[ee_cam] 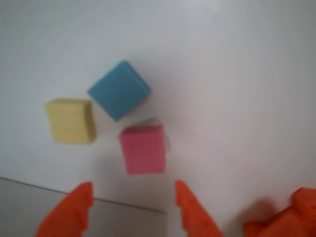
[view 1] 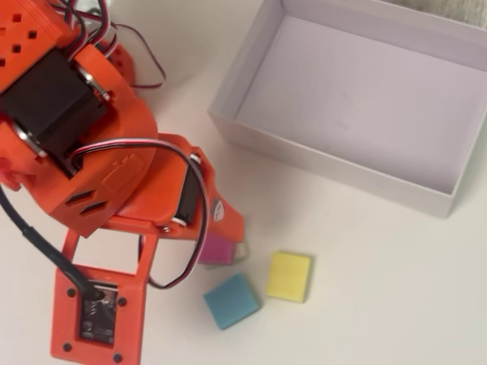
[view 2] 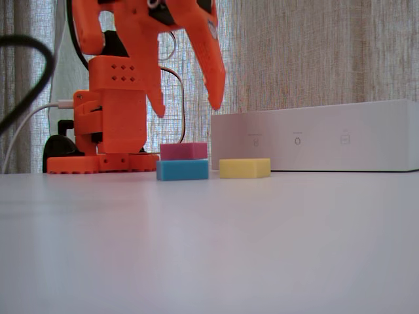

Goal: Grasp the pink cuboid and put it in the bin.

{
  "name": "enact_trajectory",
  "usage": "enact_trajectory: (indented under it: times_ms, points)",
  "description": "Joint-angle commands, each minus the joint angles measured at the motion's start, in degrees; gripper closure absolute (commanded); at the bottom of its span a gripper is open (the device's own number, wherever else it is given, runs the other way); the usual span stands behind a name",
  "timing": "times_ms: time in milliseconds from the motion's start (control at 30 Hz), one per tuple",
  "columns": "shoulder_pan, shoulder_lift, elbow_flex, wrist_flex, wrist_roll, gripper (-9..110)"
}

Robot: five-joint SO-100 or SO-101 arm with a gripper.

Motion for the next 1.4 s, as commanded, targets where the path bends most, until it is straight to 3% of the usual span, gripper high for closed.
enact_trajectory:
  times_ms: [0,1367]
  points:
    - [1.23,0.26,0.44,-1.23,-0.53,81]
    - [0.09,-2.37,6.15,-9.49,-0.53,83]
